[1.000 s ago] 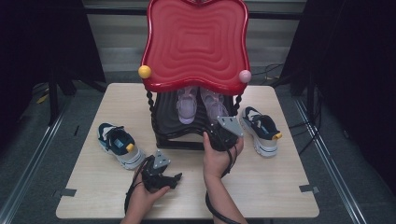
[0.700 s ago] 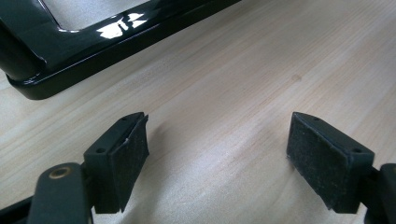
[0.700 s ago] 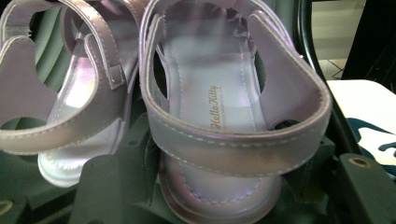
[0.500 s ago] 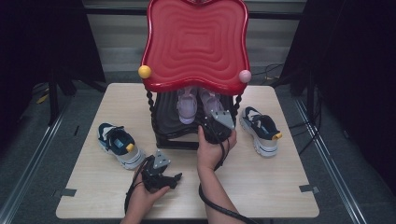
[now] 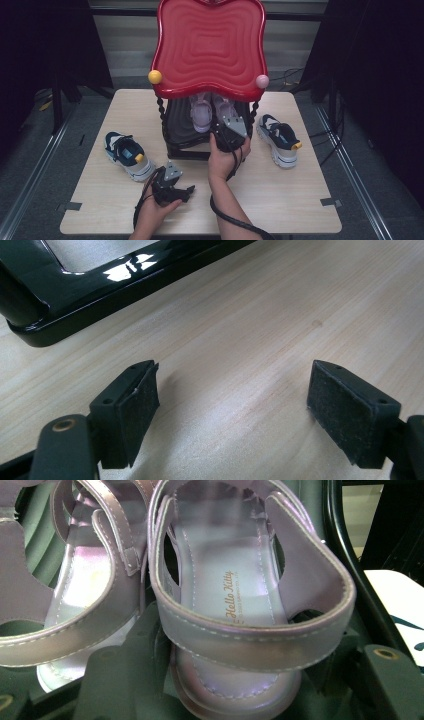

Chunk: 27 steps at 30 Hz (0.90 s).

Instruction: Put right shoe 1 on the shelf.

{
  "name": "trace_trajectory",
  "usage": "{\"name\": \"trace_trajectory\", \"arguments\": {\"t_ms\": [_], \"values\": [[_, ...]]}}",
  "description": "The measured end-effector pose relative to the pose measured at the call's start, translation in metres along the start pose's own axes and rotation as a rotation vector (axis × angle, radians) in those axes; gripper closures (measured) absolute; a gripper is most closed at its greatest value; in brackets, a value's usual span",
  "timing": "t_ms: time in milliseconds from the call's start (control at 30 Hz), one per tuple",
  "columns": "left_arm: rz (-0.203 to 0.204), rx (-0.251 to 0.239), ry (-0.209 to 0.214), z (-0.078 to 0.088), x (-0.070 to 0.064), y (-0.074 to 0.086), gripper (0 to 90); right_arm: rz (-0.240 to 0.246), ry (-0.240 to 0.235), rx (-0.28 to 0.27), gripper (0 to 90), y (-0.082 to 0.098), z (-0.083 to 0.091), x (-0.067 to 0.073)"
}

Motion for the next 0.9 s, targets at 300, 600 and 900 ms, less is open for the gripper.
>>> {"name": "trace_trajectory", "arguments": {"t_ms": [300, 600, 900], "values": [[-0.001, 0.000, 0.000, 0.0000, 0.0000, 0.0000, 20.1, 0.007, 0.018, 0.001, 36.8, 0.0007, -0.0015, 0.0040], [-0.002, 0.001, 0.000, 0.0000, 0.0001, 0.0000, 20.1, -0.022, -0.009, 0.024, 35.4, 0.0015, 0.0000, 0.0092], [-0.001, 0.001, 0.000, 0.0001, 0.0000, 0.0001, 20.1, -0.021, -0.050, 0.043, 29.5, 0.0070, 0.0014, 0.0102]]}}
Point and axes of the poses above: each handheld gripper's, and its own axes: z roughly backward along the jaws, y roughly out of its underside, x roughly to its left, the point moved 5 cm from there along -z, roughly forward along the jaws, and after that the axes turned 10 degrees about -x, right-handed, at the moved point
